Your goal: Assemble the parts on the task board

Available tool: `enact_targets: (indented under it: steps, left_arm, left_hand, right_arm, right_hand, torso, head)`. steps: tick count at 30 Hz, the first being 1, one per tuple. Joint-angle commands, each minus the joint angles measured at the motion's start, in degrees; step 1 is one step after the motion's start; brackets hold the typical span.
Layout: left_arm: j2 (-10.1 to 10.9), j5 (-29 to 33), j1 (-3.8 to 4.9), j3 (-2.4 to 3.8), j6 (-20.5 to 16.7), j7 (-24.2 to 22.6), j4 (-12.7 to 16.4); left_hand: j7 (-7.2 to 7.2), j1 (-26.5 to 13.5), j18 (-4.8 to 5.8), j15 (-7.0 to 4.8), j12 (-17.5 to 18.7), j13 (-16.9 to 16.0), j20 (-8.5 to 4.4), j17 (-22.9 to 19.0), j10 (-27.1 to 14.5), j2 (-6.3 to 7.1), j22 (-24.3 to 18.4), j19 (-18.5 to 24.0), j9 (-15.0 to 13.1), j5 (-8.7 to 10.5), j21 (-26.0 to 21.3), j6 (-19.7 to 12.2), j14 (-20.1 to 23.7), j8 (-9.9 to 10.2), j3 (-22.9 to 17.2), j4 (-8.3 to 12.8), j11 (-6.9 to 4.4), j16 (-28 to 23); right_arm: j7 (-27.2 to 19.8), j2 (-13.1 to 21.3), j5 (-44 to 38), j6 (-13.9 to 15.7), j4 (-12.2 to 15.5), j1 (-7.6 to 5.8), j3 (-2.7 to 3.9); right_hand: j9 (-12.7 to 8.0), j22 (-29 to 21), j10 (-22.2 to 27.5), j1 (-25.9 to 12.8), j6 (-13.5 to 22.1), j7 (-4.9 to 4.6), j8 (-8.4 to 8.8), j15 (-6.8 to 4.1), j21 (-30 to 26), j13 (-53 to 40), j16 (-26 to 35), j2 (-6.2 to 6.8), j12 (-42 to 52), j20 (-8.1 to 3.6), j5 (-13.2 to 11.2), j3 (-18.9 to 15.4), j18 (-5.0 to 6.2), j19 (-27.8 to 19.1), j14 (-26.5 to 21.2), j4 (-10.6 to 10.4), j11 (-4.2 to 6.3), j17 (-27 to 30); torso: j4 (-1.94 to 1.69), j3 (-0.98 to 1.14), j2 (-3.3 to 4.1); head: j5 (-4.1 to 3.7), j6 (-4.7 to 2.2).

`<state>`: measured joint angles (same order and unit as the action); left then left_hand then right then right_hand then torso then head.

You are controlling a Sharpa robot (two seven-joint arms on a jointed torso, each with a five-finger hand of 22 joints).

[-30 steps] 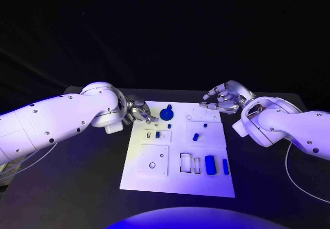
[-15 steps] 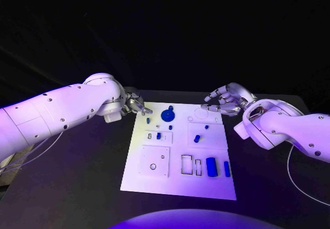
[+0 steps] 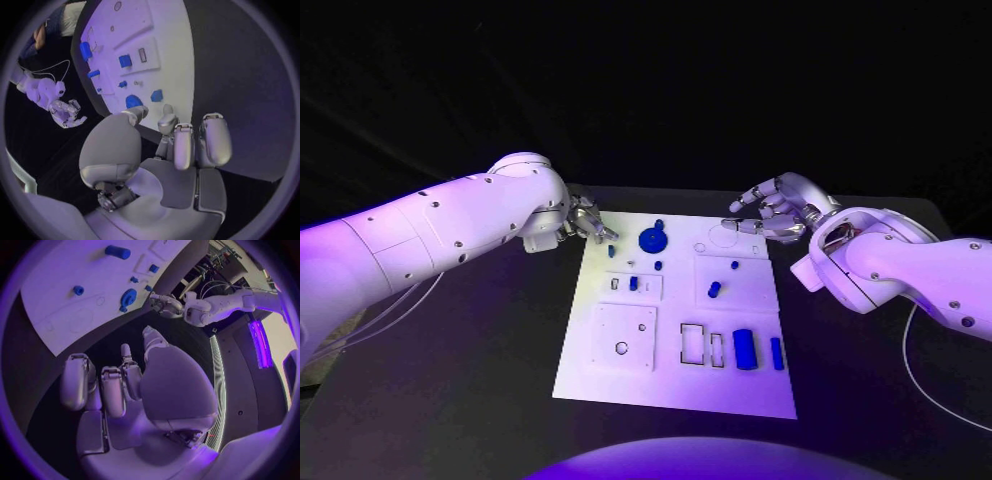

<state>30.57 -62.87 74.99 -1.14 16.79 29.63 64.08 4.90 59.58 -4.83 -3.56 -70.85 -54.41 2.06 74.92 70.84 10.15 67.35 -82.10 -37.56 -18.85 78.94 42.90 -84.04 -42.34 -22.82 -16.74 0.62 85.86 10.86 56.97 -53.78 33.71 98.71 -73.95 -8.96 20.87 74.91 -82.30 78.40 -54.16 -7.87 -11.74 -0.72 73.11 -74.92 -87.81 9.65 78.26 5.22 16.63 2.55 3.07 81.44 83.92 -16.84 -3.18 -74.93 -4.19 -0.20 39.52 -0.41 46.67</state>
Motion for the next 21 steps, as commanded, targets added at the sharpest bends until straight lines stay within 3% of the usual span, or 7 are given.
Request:
enact_targets:
  steps: [1, 2, 4, 6, 21]
  left_arm:
    - [-0.49, -0.59, 0.05, -0.10, 1.88, -0.55, -0.44]
    - [-0.60, -0.59, 0.04, -0.16, 1.84, -0.58, -0.55]
    - [-0.81, -0.24, 0.02, -0.27, 1.76, -0.67, -0.74]
    - [-0.91, 0.24, 0.02, -0.32, 1.74, -0.72, -0.82]
    - [-1.39, 1.23, -0.01, -0.59, 3.16, -0.70, -1.08]
  left_hand:
    - [0.28, 0.03, 0.42, 0.44, 0.22, 0.11, 0.52, 4.78, -0.36, -0.02, 0.00, 0.06, 0.21, 0.68, -0.09, 0.18, -3.44, 0.39, 0.72, 0.00, 0.14, 0.23]
    - [0.29, 0.00, 0.42, 0.45, 0.22, 0.12, 0.54, 4.75, -0.38, -0.03, 0.01, 0.06, 0.26, 0.85, -0.09, 0.20, -3.43, 0.43, 0.81, 0.00, 0.15, 0.22]
    - [0.27, -0.49, 0.41, 0.49, 0.07, 0.05, 0.63, 4.77, -0.41, -0.53, 0.08, 0.09, 0.70, 3.96, -0.05, 0.54, -3.43, 0.77, 1.95, -0.05, 0.15, 0.25]
    - [0.25, -0.73, 0.41, 0.48, 0.01, 0.04, 0.64, 4.73, -0.41, -0.84, 0.15, 0.08, 0.84, 4.84, -0.01, 0.67, -3.42, 0.85, 2.37, -0.08, 0.13, 0.24]
    - [0.10, 0.52, 0.44, 0.39, -0.23, -0.23, 0.64, 4.77, -0.22, -1.62, 0.37, 0.02, 1.01, 5.07, 0.11, 1.11, -3.43, 0.81, 2.44, 0.21, 0.01, 0.26]
  right_arm:
    - [-0.24, -0.09, -0.56, -0.50, 0.11, 0.03, 0.00]
    - [-0.24, -0.10, -0.56, -0.49, 0.11, 0.03, 0.00]
    - [-0.23, -0.12, -0.57, -0.45, 0.09, 0.03, 0.00]
    - [-0.23, -0.15, -0.57, -0.44, 0.07, 0.03, 0.00]
    - [-0.20, -0.30, -0.58, -0.51, -0.04, 0.03, 0.00]
  right_hand:
    - [0.05, 4.05, 0.29, -0.50, -0.20, 0.04, -0.22, -0.17, -0.31, -3.70, 0.19, -0.15, -0.21, 0.02, 0.12, -0.30, 1.04, -0.46, 4.30, 0.08, 0.08, -7.03]
    - [0.05, 4.05, 0.29, -0.50, -0.20, 0.04, -0.22, -0.17, -0.31, -3.70, 0.19, -0.15, -0.21, 0.02, 0.12, -0.30, 1.04, -0.46, 4.30, 0.08, 0.08, -7.03]
    - [0.05, 4.05, 0.29, -0.50, -0.20, 0.04, -0.22, -0.17, -0.31, -3.70, 0.19, -0.15, -0.21, 0.02, 0.12, -0.30, 1.04, -0.46, 4.30, 0.08, 0.08, -7.03]
    - [0.05, 4.05, 0.29, -0.50, -0.20, 0.04, -0.22, -0.17, -0.31, -3.70, 0.19, -0.15, -0.21, 0.02, 0.12, -0.30, 1.04, -0.46, 4.30, 0.08, 0.08, -7.03]
    - [0.05, 4.05, 0.29, -0.50, -0.20, 0.04, -0.22, -0.17, -0.31, -3.70, 0.19, -0.15, -0.21, 0.02, 0.12, -0.30, 1.04, -0.46, 4.30, 0.08, 0.08, -7.03]
  torso:
    - [-0.03, -0.04, -0.03]
    - [-0.04, -0.07, 0.01]
    - [-0.05, -0.07, -0.04]
    - [-0.04, -0.03, -0.12]
    - [0.00, 0.00, -0.12]
  head:
    - [-0.17, 0.13]
    - [-0.18, 0.14]
    - [-0.14, 0.23]
    - [-0.12, 0.34]
    - [-0.03, 0.57]
